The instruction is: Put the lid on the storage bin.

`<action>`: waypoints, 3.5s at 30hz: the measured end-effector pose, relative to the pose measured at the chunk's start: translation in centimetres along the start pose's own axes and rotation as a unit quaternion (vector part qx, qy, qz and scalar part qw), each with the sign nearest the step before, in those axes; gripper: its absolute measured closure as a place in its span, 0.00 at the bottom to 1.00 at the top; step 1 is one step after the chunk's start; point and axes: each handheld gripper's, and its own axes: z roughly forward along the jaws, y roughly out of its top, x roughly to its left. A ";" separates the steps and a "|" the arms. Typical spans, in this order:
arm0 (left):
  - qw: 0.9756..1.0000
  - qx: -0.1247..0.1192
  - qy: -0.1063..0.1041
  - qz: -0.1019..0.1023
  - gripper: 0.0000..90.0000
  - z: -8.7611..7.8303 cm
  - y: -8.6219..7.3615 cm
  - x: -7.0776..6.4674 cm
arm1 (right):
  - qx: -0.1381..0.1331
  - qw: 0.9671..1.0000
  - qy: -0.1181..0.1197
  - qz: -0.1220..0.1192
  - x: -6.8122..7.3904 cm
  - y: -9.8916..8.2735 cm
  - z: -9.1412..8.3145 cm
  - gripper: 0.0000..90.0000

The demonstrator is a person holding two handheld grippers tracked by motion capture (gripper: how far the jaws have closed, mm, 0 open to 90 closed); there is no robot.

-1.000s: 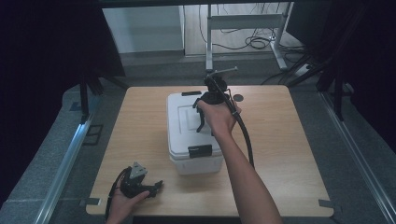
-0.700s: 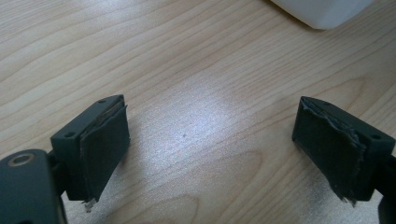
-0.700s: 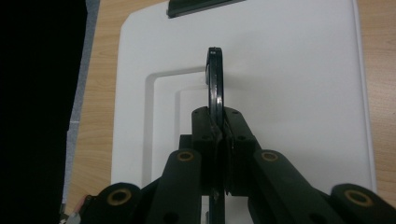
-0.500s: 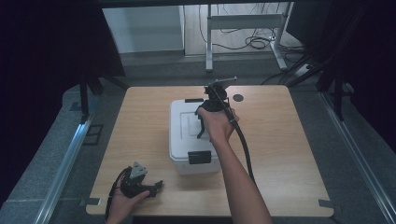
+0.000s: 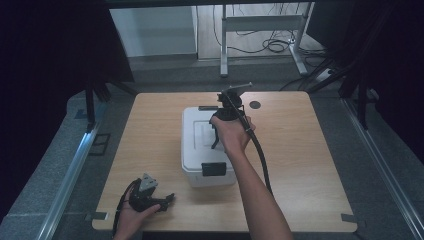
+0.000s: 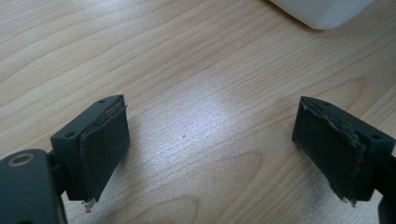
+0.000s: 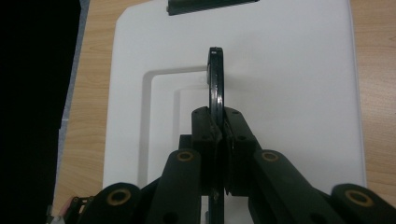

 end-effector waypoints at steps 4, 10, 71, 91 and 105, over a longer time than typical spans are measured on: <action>1.000 0.000 0.000 0.000 0.12 0.0 0.0 0.0 | -0.002 1.000 -0.008 -0.006 0.3 -0.2 0.3 0.95; 1.000 0.000 0.000 -0.001 0.12 0.0 0.0 0.0 | -0.009 1.000 -0.014 -0.010 0.3 -0.3 0.4 0.95; 1.000 -0.001 0.000 0.000 0.12 0.0 0.0 -0.1 | -0.096 0.986 0.111 -0.077 -4.3 -2.4 -3.4 0.65; 1.000 -0.001 -0.001 0.001 0.12 0.0 0.0 -0.1 | -0.159 0.982 0.088 -0.046 -17.7 -6.7 -1.7 0.65; 1.000 0.000 0.000 0.000 0.12 0.0 0.0 -0.1 | -0.155 0.985 0.077 -0.021 -22.2 -10.5 1.4 0.65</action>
